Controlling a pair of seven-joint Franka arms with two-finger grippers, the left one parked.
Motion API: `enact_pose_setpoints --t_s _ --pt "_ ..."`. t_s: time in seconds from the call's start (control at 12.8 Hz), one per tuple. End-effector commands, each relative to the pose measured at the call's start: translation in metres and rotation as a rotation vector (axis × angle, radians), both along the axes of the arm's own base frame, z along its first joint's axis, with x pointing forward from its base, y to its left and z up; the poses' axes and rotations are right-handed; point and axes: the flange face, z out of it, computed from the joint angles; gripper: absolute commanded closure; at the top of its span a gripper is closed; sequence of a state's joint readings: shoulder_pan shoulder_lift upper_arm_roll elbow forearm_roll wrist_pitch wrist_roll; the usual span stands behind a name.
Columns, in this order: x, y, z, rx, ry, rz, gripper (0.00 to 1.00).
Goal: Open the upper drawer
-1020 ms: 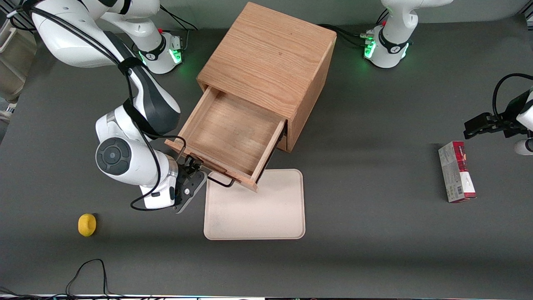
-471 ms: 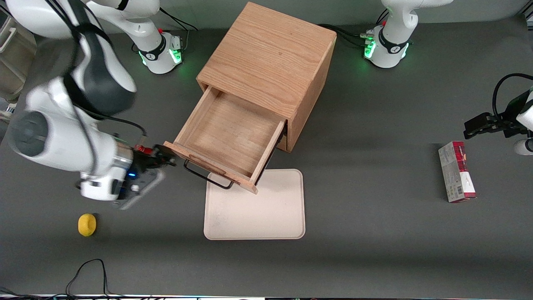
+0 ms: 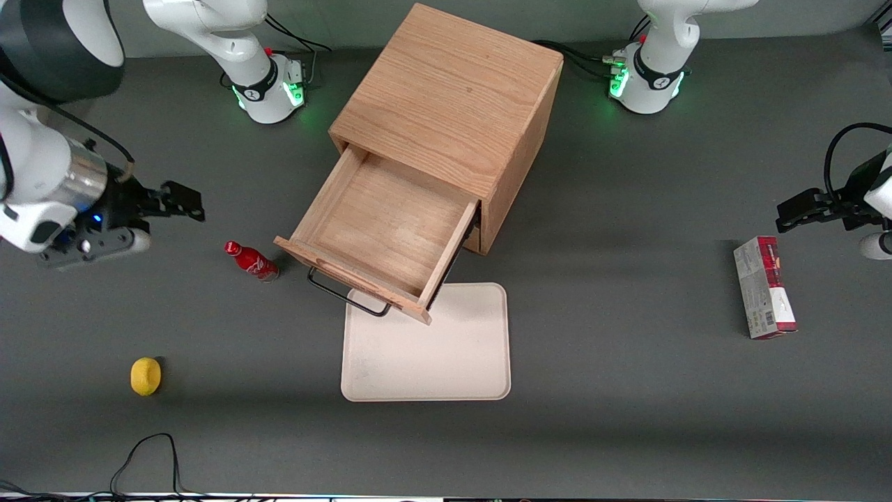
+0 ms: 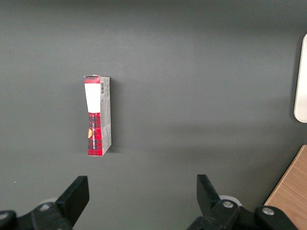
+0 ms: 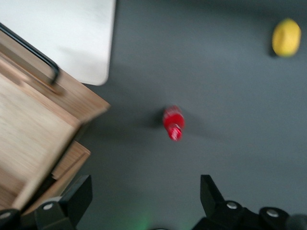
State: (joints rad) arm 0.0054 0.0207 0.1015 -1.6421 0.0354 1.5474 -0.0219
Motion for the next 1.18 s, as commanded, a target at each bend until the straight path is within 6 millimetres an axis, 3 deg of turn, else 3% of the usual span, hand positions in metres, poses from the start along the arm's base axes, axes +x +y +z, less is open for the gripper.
enact_pose_setpoints --t_s 0.0,0.24,0.47,0.78,1.1 --pt "-0.087 -0.024 -0.012 0.010 -0.062 -0.123 0.00" --pt "-0.089 -0.045 0.012 -0.007 -0.073 -0.307 0.00" --pt "-0.070 -0.063 0.029 -0.021 -0.098 -0.538 0.00" --pt "-0.062 -0.057 0.045 -0.032 -0.090 -0.426 0.00" --pt "-0.060 -0.053 0.041 -0.028 -0.088 -0.306 0.00"
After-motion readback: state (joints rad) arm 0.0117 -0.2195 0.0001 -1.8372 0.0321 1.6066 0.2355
